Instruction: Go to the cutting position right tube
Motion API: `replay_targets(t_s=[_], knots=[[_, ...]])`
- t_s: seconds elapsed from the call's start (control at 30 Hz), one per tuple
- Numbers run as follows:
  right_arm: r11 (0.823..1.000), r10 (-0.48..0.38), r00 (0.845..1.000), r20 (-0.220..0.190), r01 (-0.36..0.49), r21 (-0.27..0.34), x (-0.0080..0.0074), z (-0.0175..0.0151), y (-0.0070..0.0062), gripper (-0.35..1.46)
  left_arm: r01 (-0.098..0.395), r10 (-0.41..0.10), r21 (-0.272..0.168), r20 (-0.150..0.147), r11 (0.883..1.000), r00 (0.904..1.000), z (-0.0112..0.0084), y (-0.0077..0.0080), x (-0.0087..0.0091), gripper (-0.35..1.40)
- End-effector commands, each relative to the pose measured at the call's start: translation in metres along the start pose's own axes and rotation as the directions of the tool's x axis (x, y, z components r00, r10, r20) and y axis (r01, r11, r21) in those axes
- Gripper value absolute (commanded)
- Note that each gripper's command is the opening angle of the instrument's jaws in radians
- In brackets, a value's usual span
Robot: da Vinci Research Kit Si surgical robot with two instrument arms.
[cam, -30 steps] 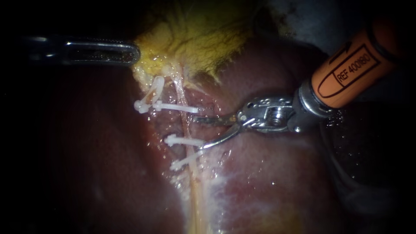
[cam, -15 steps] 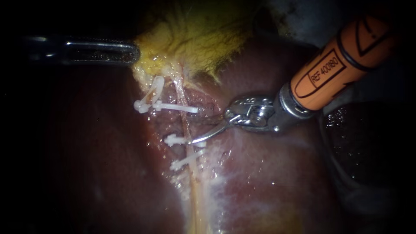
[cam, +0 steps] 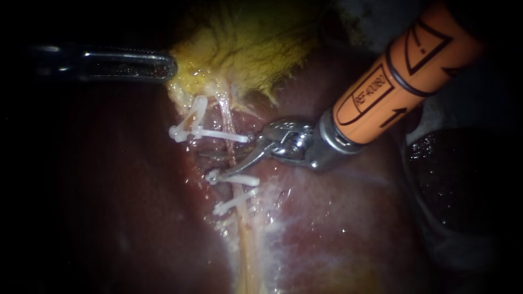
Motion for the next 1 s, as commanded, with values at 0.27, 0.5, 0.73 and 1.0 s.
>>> replay_targets(t_s=[0.27,0.5,0.73,1.0], knots=[[0.998,-0.027,0.999,-0.044,0.03,0.053,0.0006,0.0017,-0.0005,0.94,0.0,0.0,0.0,0.0,1.0,1.0,0.0,0.0,0.0,-0.35],[0.992,-0.022,0.997,-0.067,0.031,0.122,0.0026,0.0019,-0.003,0.84,0.0,0.0,0.0,0.0,1.0,1.0,0.0,0.0001,0.0,-0.35],[0.991,-0.026,0.997,-0.079,0.037,0.131,0.005,0.0017,-0.0054,0.84,0.0,0.0,0.001,-0.001,1.0,1.0,-0.0001,0.0001,0.0,-0.35],[0.991,-0.026,0.997,-0.079,0.036,0.132,0.005,0.0016,-0.0054,0.86,0.0,0.0,0.001,-0.001,1.0,1.0,-0.0001,0.0001,0.0,-0.35]])
